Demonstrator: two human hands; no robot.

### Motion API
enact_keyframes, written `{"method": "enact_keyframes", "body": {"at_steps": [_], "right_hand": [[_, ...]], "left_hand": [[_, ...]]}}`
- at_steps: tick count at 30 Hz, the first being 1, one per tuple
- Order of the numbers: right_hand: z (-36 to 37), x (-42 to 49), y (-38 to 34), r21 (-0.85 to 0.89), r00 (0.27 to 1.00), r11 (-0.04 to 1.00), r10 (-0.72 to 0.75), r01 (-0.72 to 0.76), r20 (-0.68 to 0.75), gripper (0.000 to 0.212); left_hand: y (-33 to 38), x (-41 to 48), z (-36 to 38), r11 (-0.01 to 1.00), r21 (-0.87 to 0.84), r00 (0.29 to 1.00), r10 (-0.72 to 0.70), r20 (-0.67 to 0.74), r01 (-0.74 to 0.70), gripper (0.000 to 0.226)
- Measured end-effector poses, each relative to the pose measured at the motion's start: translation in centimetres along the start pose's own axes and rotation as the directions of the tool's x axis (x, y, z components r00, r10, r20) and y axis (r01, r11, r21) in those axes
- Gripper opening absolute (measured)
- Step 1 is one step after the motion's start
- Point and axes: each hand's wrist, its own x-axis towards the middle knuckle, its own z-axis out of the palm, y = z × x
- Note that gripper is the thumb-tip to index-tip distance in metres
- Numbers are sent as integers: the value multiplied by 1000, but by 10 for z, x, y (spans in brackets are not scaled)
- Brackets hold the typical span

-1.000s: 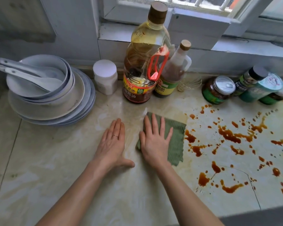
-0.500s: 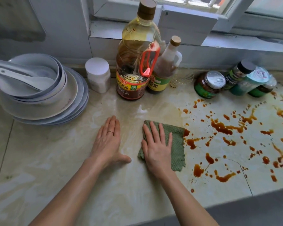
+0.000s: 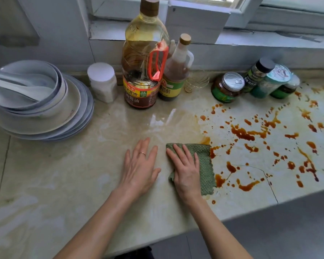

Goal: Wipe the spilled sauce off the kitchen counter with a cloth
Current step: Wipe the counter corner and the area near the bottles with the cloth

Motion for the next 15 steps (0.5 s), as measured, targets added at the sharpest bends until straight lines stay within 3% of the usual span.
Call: {"method": "enact_keyframes", "body": {"at_steps": [2,5,10,15], "right_hand": [[3,-16,-9,8,999,999,-48,48,13,59],[-4,-33,13,-40,966,968,-244,248,84,56],[-8,-26,6,-26,1000,999,21,-21,15,59],[-14,-47,26,-81,956,957,-270,280,112,58]], "left_hand": [[8,-4,10,1000,-17,1000,-23,-9,23,64],[5,-7,23,998,60,999,-23,29,21,66],[3,-9,27,992,124,999,-14,45,8,69],[3,-9,29,993,114,999,-21,37,17,68]]}}
